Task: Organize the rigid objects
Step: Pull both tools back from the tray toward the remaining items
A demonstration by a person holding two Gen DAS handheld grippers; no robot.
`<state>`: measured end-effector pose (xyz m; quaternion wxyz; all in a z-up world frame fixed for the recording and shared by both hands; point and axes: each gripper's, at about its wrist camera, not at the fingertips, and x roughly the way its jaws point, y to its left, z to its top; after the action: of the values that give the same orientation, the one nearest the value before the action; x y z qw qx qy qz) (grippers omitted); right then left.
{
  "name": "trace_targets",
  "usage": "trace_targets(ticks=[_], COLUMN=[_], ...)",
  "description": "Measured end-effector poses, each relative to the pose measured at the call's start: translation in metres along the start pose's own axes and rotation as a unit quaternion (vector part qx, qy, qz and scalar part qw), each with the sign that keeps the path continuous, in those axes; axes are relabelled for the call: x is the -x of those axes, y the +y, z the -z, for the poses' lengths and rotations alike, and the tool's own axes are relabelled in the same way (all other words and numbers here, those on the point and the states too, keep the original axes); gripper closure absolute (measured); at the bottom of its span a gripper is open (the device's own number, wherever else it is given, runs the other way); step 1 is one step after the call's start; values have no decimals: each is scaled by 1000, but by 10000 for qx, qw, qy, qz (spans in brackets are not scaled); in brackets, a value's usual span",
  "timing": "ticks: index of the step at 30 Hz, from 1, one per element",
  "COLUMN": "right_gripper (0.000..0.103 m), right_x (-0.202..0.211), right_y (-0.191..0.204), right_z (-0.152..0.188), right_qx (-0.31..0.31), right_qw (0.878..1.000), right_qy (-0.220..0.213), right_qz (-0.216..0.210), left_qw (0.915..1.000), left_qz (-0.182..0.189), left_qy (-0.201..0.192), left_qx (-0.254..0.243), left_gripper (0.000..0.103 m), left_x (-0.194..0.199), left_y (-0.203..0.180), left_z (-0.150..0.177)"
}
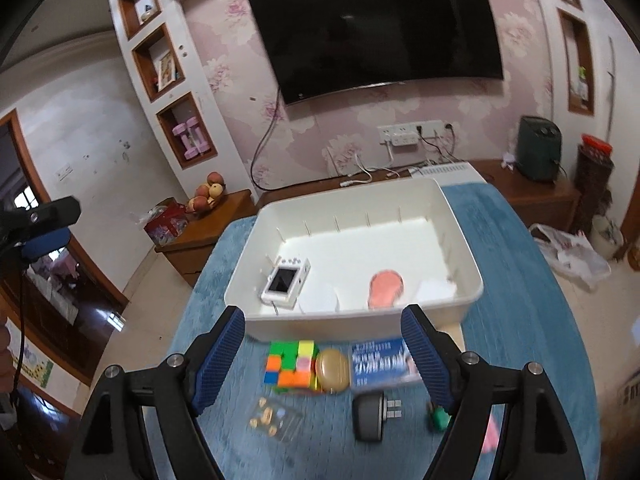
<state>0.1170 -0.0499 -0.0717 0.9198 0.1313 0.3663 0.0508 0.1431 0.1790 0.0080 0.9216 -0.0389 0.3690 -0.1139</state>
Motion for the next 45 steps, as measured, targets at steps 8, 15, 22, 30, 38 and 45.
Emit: trace_targets(ticks=[8, 15, 22, 30, 38, 45], right_gripper=[22, 22, 22, 22, 22, 22], right_x=[18, 26, 28, 19, 0, -29], right_y=[-11, -29, -54, -83, -117, -137], right_z=[34, 54, 66, 79, 75, 65], right_qx=[-282, -370, -567, -490, -287, 213], right_qw=[9990, 9969, 9936, 9897, 9834, 9742], right_qy=[259, 503, 690, 1078, 1619, 2145], right_qz=[226, 483, 686, 801, 772, 661], left_qw=[9997, 9989, 9962, 9922, 9852, 9737], left_qz=[5, 106, 262, 399, 311, 140], left_qy=[183, 332, 736, 1110, 1674, 2272], left_qx=[-184, -317, -395, -400, -196, -102], left_gripper=[21, 21, 21, 21, 21, 21], left_x=[11, 15, -3, -25, -62, -101], left_y=[-4, -13, -31, -61, -86, -109], left_z=[31, 54, 74, 85, 96, 111])
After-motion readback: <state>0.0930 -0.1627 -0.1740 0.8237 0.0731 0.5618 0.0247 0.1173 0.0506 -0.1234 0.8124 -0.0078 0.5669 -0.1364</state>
